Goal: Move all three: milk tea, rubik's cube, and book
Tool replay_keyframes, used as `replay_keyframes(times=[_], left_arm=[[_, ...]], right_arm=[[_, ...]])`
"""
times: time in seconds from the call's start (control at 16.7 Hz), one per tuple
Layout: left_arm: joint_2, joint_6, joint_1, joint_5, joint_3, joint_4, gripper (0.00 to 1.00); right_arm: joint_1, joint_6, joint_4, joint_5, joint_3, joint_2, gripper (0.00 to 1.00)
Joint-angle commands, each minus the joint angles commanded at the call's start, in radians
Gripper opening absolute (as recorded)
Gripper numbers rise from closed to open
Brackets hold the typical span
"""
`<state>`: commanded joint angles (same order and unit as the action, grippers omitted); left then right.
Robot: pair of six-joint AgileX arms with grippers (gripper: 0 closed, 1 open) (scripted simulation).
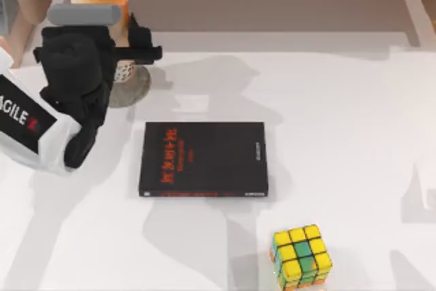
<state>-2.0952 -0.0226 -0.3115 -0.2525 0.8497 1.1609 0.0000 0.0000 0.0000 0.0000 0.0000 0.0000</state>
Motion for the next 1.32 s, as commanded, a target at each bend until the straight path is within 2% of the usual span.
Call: replay_keyframes(times=[0.18,0.24,0.78,1.08,1.32], left_arm=[[0.000,0.000,0.000,0.000,0.000,0.000,0.98],[0.000,0.000,0.000,0.000,0.000,0.000,1.00],[0.003,0.000,-0.002,-0.001,-0.003,0.002,1.00],[0.055,-0.001,-0.022,-0.022,-0.109,0.052,1.00],[0.065,-0.002,-0.025,-0.025,-0.126,0.062,1.00]], right_arm=[[0.000,0.000,0.000,0.000,0.000,0.000,1.00],[0.000,0.000,0.000,0.000,0.000,0.000,1.00],[0.000,0.000,0.000,0.000,0.000,0.000,1.00],[0.000,0.000,0.000,0.000,0.000,0.000,1.00],[0.000,0.000,0.000,0.000,0.000,0.000,1.00]])
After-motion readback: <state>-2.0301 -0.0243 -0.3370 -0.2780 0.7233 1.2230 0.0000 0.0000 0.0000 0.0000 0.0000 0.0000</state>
